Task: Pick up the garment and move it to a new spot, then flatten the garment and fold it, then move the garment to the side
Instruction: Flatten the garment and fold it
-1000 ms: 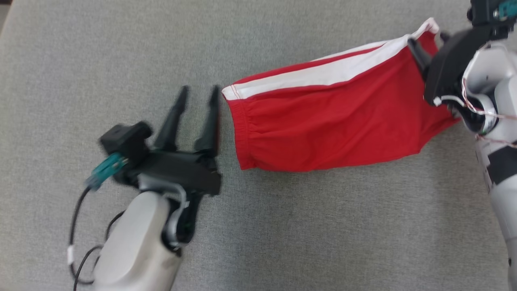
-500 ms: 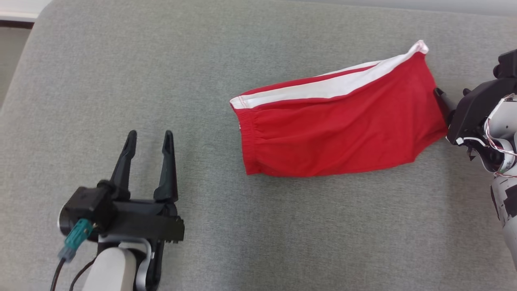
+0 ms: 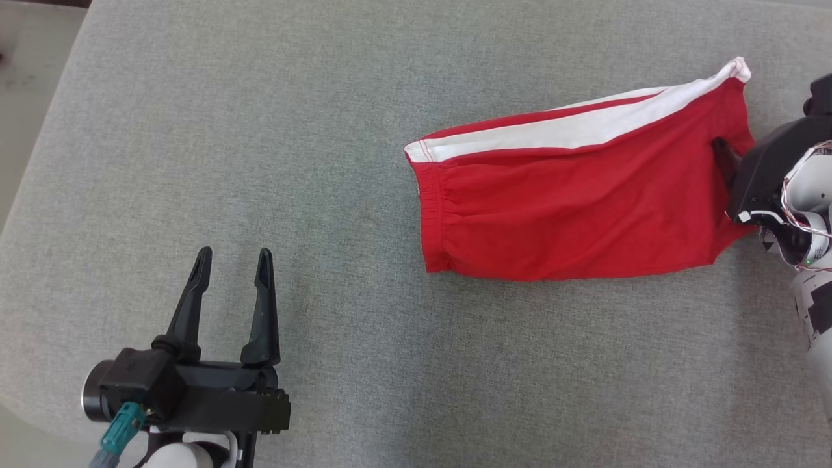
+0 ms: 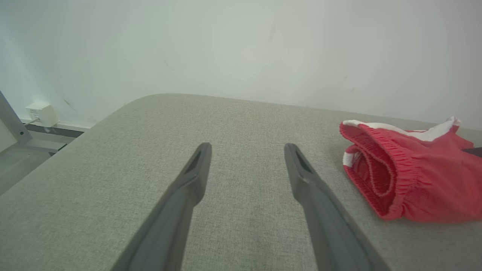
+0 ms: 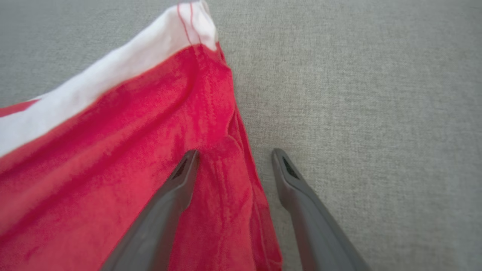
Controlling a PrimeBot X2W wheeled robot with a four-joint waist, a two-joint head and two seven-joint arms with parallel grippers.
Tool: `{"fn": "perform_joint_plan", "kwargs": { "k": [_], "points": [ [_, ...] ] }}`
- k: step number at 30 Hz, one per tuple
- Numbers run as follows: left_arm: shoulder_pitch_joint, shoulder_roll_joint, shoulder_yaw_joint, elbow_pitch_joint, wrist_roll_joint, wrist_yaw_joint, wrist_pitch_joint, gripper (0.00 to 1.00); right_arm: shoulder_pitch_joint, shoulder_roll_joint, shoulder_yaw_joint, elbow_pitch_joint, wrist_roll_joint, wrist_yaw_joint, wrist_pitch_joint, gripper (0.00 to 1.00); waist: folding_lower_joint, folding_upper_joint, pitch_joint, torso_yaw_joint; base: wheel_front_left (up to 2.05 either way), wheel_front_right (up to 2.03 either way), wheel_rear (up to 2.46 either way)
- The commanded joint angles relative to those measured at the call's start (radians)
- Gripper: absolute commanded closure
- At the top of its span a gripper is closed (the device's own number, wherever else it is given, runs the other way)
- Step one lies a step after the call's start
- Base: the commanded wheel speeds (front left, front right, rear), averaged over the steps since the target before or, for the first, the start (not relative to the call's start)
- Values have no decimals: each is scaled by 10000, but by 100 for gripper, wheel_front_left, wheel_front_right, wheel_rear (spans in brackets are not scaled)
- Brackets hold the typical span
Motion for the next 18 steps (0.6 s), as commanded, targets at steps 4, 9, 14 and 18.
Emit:
{"fn": "perform_joint_plan", "kwargs": {
  "k": [4, 9, 14, 18],
  "points": [
    [216, -17, -76, -111, -190, 161, -3, 0, 686, 259, 591, 311, -102, 55, 683, 10, 2, 1, 25, 52, 0, 0, 0],
    [250, -17, -99, -160, -319, 232, -3, 0, 969, 57, 776, 86, -19, 27, 729, 100, 2, 1, 10, -46, 0, 0, 0],
    [192, -16, -138, -168, -356, 238, -3, 0, 1064, -251, 611, -233, -75, -4, 368, 100, 2, 1, -48, -163, 0, 0, 0],
    [290, -15, -101, -183, -341, 250, -3, 0, 1279, -412, 127, -825, -126, -5, -298, 100, 2, 1, -288, -393, 0, 0, 0]
  ]
}}
